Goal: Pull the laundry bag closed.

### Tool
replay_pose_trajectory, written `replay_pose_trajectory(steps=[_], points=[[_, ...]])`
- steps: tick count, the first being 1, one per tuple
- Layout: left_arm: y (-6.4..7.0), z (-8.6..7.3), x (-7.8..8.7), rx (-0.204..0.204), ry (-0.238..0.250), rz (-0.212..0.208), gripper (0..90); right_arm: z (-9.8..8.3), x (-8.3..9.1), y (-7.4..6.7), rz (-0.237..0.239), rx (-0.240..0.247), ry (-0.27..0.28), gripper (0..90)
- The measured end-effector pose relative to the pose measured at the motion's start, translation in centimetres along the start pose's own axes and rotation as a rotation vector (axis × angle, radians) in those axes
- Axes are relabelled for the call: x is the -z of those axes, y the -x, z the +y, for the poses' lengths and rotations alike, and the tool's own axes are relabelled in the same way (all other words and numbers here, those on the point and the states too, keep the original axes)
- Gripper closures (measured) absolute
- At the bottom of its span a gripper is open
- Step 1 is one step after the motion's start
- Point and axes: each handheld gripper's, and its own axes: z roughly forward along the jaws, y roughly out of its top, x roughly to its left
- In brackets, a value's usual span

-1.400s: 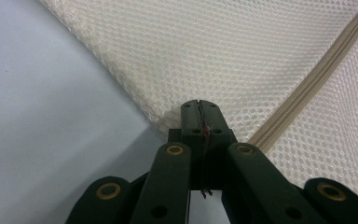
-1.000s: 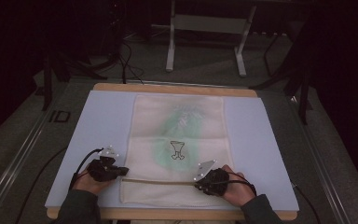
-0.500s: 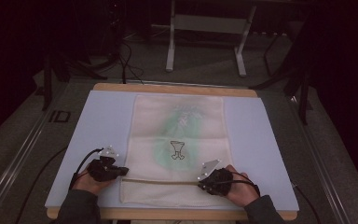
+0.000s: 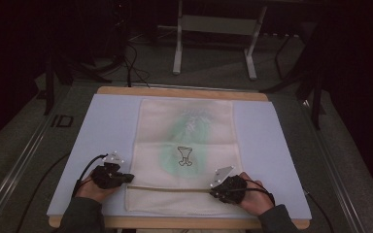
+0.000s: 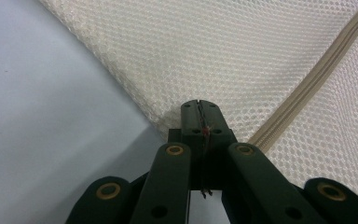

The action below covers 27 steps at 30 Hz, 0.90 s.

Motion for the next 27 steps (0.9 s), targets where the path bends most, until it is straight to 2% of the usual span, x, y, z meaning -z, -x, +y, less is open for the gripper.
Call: replay_pose_trajectory(steps=[27], points=[[0.0, 0.0, 0.0, 0.002, 0.0, 0.001, 89.8, -2.9, 1.6, 1.3, -0.017, -0.065, -0.006, 82.4]])
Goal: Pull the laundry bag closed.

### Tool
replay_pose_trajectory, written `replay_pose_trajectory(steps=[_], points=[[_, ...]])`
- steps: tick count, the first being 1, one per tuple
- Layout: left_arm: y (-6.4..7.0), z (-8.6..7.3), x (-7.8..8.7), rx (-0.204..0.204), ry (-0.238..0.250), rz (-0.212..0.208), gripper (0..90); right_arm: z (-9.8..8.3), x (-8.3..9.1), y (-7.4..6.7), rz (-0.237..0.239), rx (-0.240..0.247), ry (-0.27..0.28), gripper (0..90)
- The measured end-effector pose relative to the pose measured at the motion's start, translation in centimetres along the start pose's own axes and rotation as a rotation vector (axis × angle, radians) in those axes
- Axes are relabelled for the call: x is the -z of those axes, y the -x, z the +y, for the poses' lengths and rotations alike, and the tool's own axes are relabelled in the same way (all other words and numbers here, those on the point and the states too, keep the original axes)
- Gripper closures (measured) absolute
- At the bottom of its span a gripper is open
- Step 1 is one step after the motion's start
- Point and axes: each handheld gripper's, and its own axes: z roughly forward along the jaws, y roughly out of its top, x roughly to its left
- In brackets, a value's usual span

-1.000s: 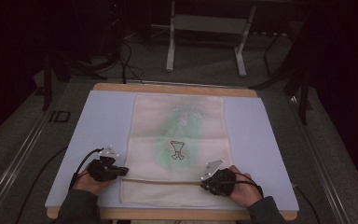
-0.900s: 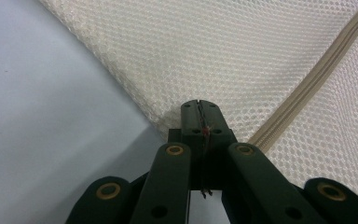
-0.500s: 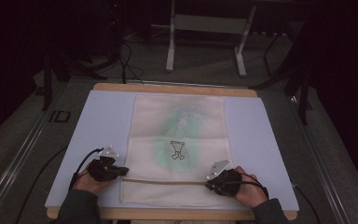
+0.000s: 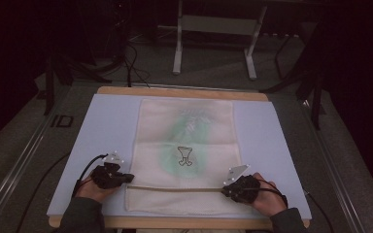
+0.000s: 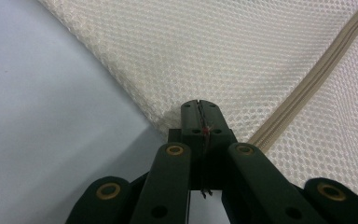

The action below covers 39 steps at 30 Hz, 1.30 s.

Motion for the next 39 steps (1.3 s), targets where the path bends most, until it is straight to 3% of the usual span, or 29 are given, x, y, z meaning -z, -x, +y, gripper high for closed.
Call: replay_pose_trajectory(steps=[10, 22, 34, 37, 39], points=[[0.0, 0.0, 0.0, 0.0, 0.0, -0.001, 89.8, -1.4, 0.8, 0.7, 0.0, -0.037, 0.009, 82.3], [0.0, 0.0, 0.0, 0.001, 0.002, -0.001, 89.8, -1.8, 1.3, 1.0, 0.009, -0.049, 0.012, 82.3], [0.0, 0.0, 0.0, 0.0, -0.002, 0.003, 89.8, -2.4, 1.8, 1.1, -0.005, -0.055, 0.016, 82.3], [0.0, 0.0, 0.0, 0.0, -0.001, 0.001, 89.8, -2.6, 1.9, 1.2, -0.03, -0.05, -0.012, 82.3], [0.0, 0.0, 0.0, 0.0, -0.001, 0.0, 89.8, -3.6, 2.4, 1.6, -0.039, -0.078, -0.006, 82.3]])
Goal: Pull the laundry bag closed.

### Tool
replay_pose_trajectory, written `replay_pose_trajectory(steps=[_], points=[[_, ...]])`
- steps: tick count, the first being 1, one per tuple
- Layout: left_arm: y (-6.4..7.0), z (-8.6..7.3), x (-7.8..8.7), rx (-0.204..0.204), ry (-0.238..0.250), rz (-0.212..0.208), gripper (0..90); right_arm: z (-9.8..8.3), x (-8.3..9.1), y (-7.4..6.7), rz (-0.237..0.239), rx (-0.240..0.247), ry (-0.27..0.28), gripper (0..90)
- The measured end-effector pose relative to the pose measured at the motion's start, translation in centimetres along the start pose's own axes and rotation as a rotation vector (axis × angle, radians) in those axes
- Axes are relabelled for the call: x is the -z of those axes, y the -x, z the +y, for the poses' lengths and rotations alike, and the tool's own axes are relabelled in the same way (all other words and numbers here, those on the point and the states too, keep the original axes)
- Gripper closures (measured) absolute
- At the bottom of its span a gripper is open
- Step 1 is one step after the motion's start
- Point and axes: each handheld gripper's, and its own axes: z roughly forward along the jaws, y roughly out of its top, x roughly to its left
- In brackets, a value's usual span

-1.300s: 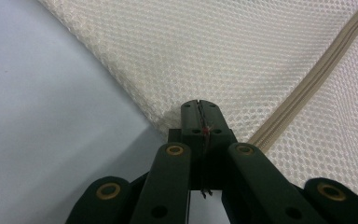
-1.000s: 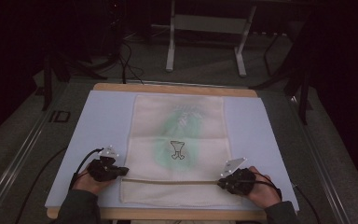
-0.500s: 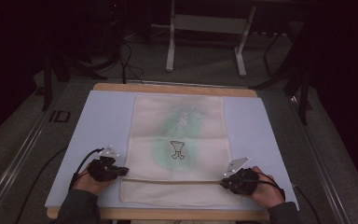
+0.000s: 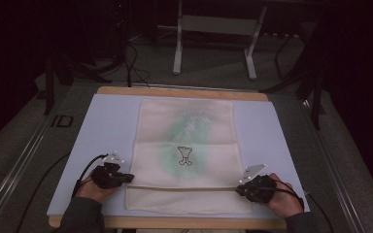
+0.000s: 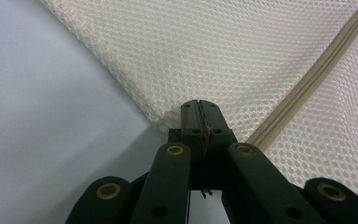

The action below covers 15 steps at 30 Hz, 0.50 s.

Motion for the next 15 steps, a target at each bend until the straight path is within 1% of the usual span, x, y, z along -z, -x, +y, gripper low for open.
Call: replay_pose_trajectory(steps=[2, 3, 5, 12, 14, 15], points=[[0.03, 0.01, 0.0, 0.001, -0.001, 0.001, 89.8, -0.66, 0.25, 0.22, -0.007, -0.019, -0.007, 82.3], [0.04, 0.01, 0.0, 0.001, -0.002, 0.002, 89.8, -0.95, 0.38, 0.32, 0.0, -0.027, 0.009, 82.4], [0.05, 0.02, 0.0, 0.001, -0.002, 0.003, 89.8, -1.21, 0.57, 0.45, 0.009, -0.029, 0.018, 82.3], [0.03, 0.0, 0.0, -0.001, 0.001, 0.001, 89.8, -1.03, 0.37, 0.42, 0.012, -0.03, 0.007, 81.8], [0.08, 0.02, 0.0, -0.002, -0.001, 0.004, 89.7, -1.01, 0.24, 0.44, 0.018, -0.031, 0.012, 80.4], [0.12, 0.09, 0.03, -0.011, -0.009, 0.01, 89.7, -1.03, 0.18, 0.44, 0.016, -0.033, 0.013, 78.2]])
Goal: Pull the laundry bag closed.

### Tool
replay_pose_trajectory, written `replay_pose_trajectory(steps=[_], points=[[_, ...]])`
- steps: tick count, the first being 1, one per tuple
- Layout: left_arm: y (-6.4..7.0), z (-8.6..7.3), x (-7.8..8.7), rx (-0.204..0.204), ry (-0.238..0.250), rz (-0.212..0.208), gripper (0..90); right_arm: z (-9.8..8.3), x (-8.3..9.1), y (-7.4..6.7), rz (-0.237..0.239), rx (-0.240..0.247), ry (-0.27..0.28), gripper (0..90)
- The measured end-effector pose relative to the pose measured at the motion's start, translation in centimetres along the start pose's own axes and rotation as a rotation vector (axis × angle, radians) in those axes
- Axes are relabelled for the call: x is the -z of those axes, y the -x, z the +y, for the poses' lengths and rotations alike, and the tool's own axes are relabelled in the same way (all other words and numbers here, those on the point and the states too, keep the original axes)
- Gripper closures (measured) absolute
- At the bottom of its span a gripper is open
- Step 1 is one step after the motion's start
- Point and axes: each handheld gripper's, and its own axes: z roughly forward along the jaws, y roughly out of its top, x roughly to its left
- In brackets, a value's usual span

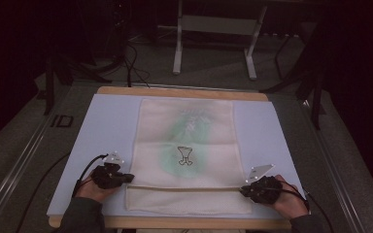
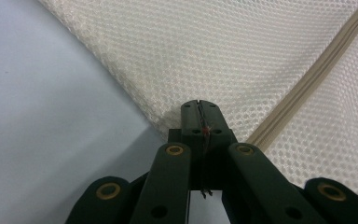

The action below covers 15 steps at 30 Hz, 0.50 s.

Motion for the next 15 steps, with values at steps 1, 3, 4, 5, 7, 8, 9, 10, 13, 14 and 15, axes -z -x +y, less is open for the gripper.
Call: replay_pose_trajectory(steps=[1, 3, 4, 5, 7, 8, 9, 10, 13, 14, 15], points=[[-0.01, 0.0, 0.0, 0.004, 0.001, -0.001, 89.6, -0.04, -0.05, 0.03, 0.0, -0.004, 0.0, 76.3], [-0.05, -0.02, -0.02, 0.013, 0.005, -0.006, 89.6, -0.12, 0.0, 0.07, -0.009, -0.019, 0.026, 74.7], [-0.06, -0.01, -0.02, 0.012, 0.004, -0.007, 89.6, -0.15, 0.02, 0.08, -0.006, -0.023, 0.043, 74.1], [-0.07, -0.01, -0.02, 0.012, 0.004, -0.007, 89.5, -0.12, 0.07, 0.06, -0.01, -0.026, 0.049, 73.2], [-0.13, -0.01, 0.0, 0.014, 0.005, -0.011, 89.5, -0.04, 0.11, 0.06, -0.015, -0.032, 0.057, 71.9], [-0.13, -0.01, 0.0, 0.014, 0.005, -0.011, 89.5, 0.01, 0.15, 0.07, -0.016, -0.034, 0.063, 71.3], [-0.13, 0.0, -0.02, 0.007, 0.006, -0.014, 89.4, 0.05, 0.18, 0.11, -0.016, -0.035, 0.072, 71.1], [-0.13, 0.0, -0.02, 0.007, 0.006, -0.014, 89.3, 0.08, 0.23, 0.13, -0.016, -0.038, 0.078, 70.4], [-0.04, 0.03, 0.0, -0.004, 0.012, -0.017, 88.6, 0.08, 0.41, 0.22, -0.025, -0.045, 0.097, 67.8], [-0.04, 0.03, 0.0, -0.004, 0.012, -0.017, 88.3, 0.08, 0.41, 0.22, -0.025, -0.045, 0.097, 67.8], [-0.02, 0.05, 0.07, -0.008, 0.014, -0.021, 88.1, -0.02, 0.47, 0.39, -0.047, -0.064, 0.112, 65.4]])
